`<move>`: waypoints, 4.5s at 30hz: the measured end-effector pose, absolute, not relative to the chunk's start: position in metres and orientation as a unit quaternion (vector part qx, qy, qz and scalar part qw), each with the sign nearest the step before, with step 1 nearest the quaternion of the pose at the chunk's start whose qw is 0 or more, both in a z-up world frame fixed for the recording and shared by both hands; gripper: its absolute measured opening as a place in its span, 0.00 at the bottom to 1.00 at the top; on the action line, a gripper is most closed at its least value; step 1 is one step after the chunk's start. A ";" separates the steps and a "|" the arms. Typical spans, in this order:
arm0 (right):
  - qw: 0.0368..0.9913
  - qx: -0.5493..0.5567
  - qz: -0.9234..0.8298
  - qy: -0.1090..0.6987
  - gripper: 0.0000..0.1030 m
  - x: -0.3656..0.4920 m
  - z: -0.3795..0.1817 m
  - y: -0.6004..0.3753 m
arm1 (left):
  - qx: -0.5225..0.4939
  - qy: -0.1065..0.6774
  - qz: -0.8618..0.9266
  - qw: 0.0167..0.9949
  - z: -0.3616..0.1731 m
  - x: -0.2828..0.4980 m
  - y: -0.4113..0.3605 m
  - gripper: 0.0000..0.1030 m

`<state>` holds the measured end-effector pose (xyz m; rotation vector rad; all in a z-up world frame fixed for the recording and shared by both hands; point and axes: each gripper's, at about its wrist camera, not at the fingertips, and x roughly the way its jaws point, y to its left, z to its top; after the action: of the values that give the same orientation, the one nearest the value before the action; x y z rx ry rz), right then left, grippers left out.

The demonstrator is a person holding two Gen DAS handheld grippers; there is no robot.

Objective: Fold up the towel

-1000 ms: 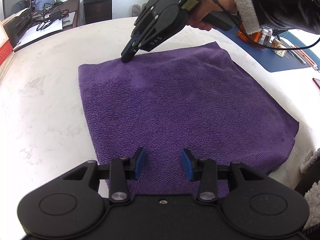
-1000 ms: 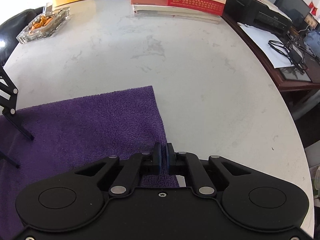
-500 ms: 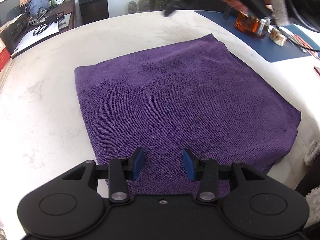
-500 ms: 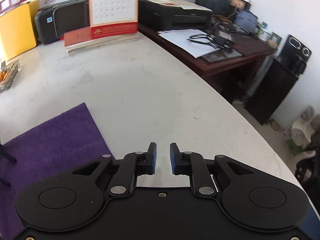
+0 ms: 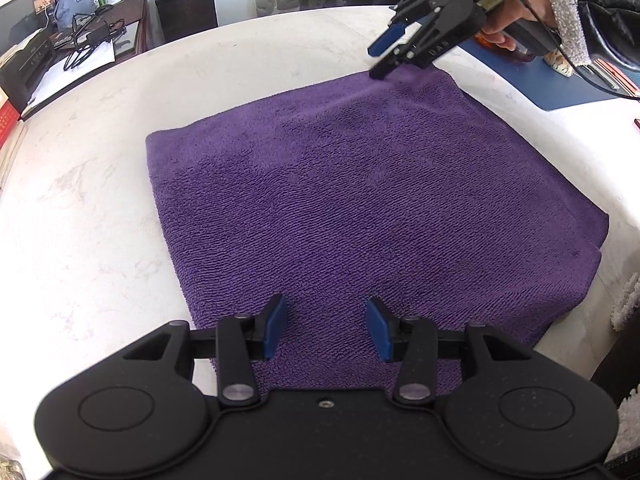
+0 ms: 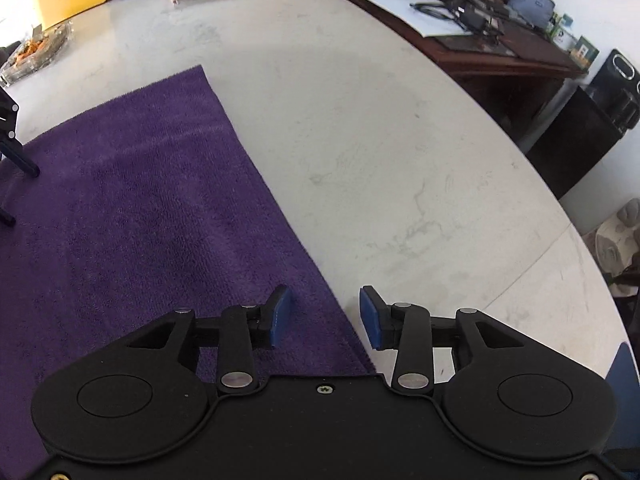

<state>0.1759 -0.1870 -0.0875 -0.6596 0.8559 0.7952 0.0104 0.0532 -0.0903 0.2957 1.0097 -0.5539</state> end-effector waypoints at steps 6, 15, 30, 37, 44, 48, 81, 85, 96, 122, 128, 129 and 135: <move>0.841 -0.257 0.273 0.391 0.36 0.187 -0.077 -0.217 | 0.141 0.476 -0.256 0.829 -0.090 0.009 0.052 0.41; 0.865 -0.027 0.252 0.434 0.36 0.113 -0.054 -0.288 | 0.142 0.483 -0.240 0.830 -0.088 0.010 0.049 0.41; 0.827 -0.102 0.295 0.467 0.36 -0.033 -0.062 -0.288 | 0.229 0.378 -0.517 0.733 -0.066 -0.062 -0.092 0.41; 0.815 -0.157 0.332 0.448 0.36 -0.074 -0.062 -0.283 | 0.298 0.356 -0.543 0.700 -0.091 -0.086 -0.127 0.40; 0.806 -0.197 0.360 0.427 0.35 -0.087 -0.069 -0.275 | 0.322 0.347 -0.533 0.701 -0.103 -0.086 -0.136 0.29; 0.802 -0.210 0.371 0.419 0.35 -0.089 -0.071 -0.272 | 0.302 0.364 -0.518 0.712 -0.098 -0.078 -0.133 0.18; 0.800 -0.213 0.395 0.399 0.33 -0.086 -0.077 -0.284 | 0.182 0.426 -0.476 0.748 -0.101 -0.047 -0.123 0.03; 0.798 -0.211 0.404 0.396 0.33 -0.086 -0.075 -0.283 | 0.139 0.438 -0.471 0.753 -0.099 -0.040 -0.115 0.02; 0.782 -0.212 0.415 0.414 0.34 -0.080 -0.082 -0.279 | -0.010 0.434 -0.463 0.773 -0.071 -0.017 -0.084 0.02; 0.785 -0.203 0.409 0.420 0.34 -0.081 -0.083 -0.279 | -0.149 0.490 -0.491 0.705 -0.120 0.008 -0.104 0.02; 0.789 -0.199 0.400 0.423 0.32 -0.081 -0.080 -0.280 | -0.180 0.506 -0.468 0.701 -0.133 0.016 -0.095 0.02; 0.791 -0.197 0.396 0.423 0.32 -0.081 -0.078 -0.283 | -0.181 0.506 -0.468 0.701 -0.133 0.017 -0.094 0.02; 0.790 -0.191 0.388 0.435 0.28 -0.086 -0.073 -0.293 | -0.176 0.504 -0.486 0.692 -0.133 0.016 -0.095 0.02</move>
<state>-0.0860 -0.2926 -0.0730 -0.4108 0.9357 0.8349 0.0156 -0.0946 -0.1332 -0.3940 1.1269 -1.0857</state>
